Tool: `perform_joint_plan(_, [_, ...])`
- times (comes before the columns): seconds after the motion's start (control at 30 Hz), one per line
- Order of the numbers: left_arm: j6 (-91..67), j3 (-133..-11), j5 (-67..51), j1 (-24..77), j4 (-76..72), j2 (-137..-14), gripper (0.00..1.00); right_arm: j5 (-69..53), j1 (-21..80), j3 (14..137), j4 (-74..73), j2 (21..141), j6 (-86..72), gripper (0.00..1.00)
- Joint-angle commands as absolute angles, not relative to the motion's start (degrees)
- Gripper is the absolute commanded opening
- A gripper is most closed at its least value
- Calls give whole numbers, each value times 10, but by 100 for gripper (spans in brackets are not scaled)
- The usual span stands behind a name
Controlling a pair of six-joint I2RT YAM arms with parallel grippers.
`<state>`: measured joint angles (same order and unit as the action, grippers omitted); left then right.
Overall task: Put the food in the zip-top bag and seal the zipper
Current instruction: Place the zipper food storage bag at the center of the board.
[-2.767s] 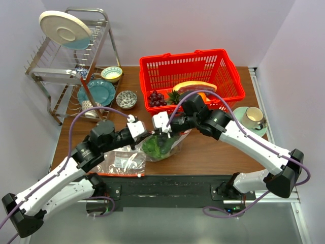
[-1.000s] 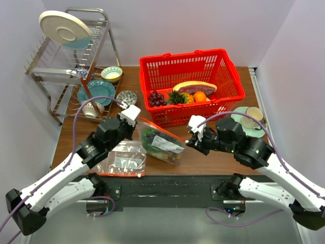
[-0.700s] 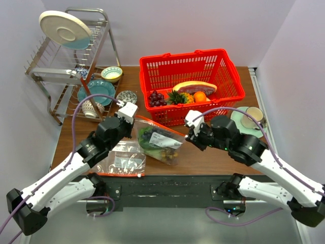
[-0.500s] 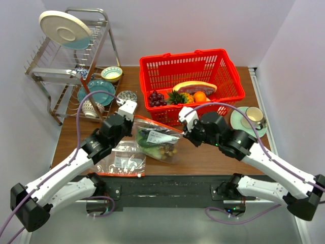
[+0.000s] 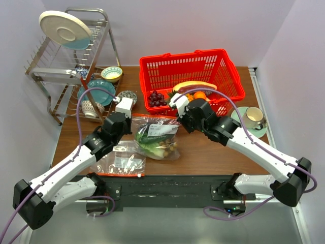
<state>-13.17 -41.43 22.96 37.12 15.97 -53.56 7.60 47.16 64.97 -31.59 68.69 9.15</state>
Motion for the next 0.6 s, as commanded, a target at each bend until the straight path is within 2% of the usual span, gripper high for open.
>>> perform_joint_plan(0.0, [-153, -431, 227, 367, 135, -537, 16, 76, 467, 673, -298, 692, 84, 16])
perform_joint_plan(0.1, [-154, -444, 222, 367, 145, -536, 32, 82, 466, 671, -296, 686, 79, 38])
perform_joint_plan(0.17, [-151, -464, 210, 367, 152, -533, 40, 83, 466, 688, -309, 678, 78, 45])
perform_joint_plan(0.27, [-151, -496, 203, 367, 170, -526, 50, 105, 466, 710, -323, 658, 80, 66])
perform_joint_plan(0.33, [-153, -525, 192, 367, 194, -520, 54, 114, 466, 724, -333, 642, 76, 74])
perform_joint_plan(0.37, [-155, -535, 179, 367, 202, -520, 58, 122, 466, 727, -333, 623, 72, 82])
perform_joint_plan(0.43, [-159, -558, 171, 367, 221, -511, 62, 129, 466, 722, -321, 602, 60, 88])
perform_joint_plan(0.47, [-167, -564, 167, 367, 226, -505, 64, 138, 467, 716, -313, 589, 50, 98])
perform_joint_plan(0.57, [-188, -570, 157, 367, 230, -473, 70, 177, 466, 692, -282, 541, -30, 99])
